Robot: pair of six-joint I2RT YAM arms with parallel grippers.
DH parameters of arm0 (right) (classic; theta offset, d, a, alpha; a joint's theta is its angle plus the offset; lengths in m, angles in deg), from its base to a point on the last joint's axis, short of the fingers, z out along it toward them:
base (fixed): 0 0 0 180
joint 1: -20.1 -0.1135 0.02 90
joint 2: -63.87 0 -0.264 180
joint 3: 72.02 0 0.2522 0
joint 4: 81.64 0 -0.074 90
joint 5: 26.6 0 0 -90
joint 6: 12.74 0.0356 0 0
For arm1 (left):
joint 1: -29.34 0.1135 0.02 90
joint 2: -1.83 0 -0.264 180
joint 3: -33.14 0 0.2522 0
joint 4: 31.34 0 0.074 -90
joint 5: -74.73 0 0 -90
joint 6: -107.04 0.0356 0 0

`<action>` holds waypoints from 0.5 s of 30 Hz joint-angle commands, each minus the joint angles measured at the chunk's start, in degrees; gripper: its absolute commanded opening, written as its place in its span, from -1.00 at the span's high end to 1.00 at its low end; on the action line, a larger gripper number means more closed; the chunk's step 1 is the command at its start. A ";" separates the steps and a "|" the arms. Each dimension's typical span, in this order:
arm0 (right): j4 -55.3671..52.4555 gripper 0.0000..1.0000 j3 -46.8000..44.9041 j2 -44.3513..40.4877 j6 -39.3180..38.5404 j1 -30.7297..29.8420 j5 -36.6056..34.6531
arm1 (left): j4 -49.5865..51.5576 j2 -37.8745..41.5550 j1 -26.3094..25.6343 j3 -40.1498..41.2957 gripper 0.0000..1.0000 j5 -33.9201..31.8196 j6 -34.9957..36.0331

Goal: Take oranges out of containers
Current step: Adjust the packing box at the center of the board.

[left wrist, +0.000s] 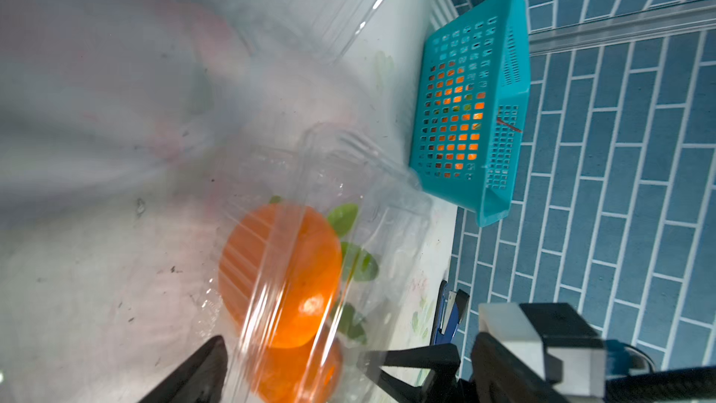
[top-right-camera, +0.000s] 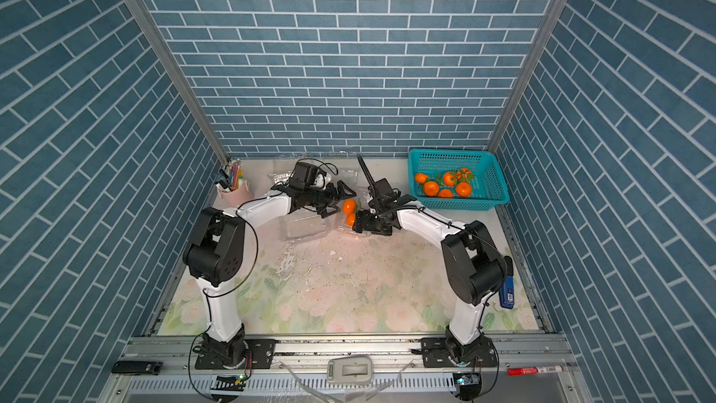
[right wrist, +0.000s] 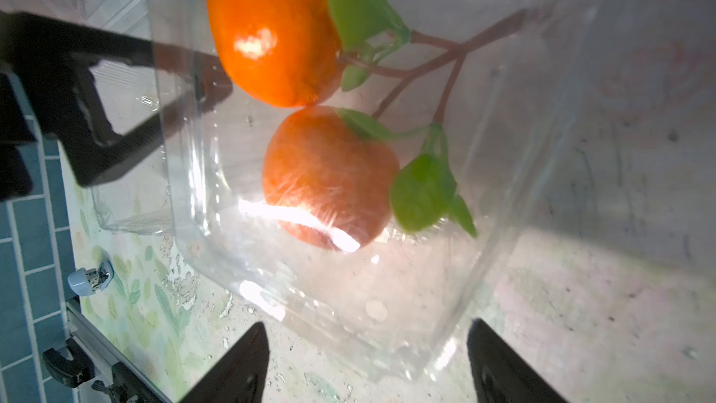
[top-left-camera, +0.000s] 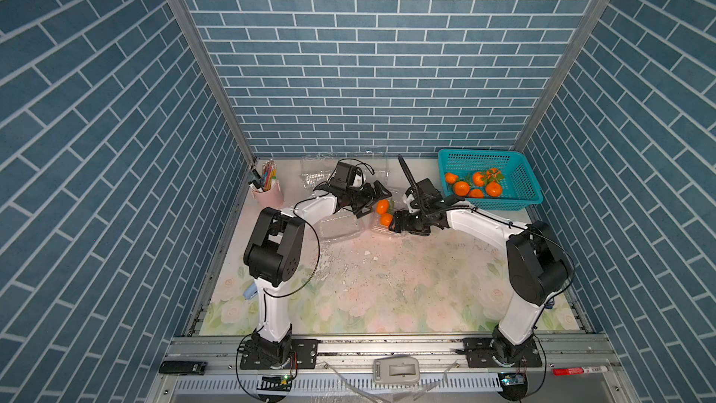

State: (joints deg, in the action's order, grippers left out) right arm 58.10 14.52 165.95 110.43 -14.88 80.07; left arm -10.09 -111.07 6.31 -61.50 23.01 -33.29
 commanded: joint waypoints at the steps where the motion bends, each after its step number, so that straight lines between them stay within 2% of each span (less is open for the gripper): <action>1: -4.86 -0.63 0.45 -4.68 -1.73 2.11 -4.39 | 1.43 -1.26 -0.32 -2.37 -0.99 2.95 2.76; 7: -5.88 -0.64 4.25 -4.90 -4.48 9.06 -4.61 | 3.22 -1.67 -0.53 -2.88 -0.99 2.57 3.19; 11: -7.33 -0.64 13.24 1.25 -9.32 10.70 -5.33 | 9.14 1.60 -0.44 -2.24 -0.99 -3.15 4.14; 12: -7.26 -0.64 14.93 2.78 -10.32 10.81 -5.12 | 8.88 3.11 -0.49 -0.81 -0.99 -4.00 2.69; 15: -6.89 -0.63 20.09 7.70 -13.70 10.81 -4.28 | -2.56 9.55 -1.80 8.74 -0.99 -5.13 -6.63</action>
State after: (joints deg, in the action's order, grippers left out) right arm 52.75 31.67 169.69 102.60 -3.54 76.00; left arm -7.69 -107.73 5.68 -58.07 20.74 -33.77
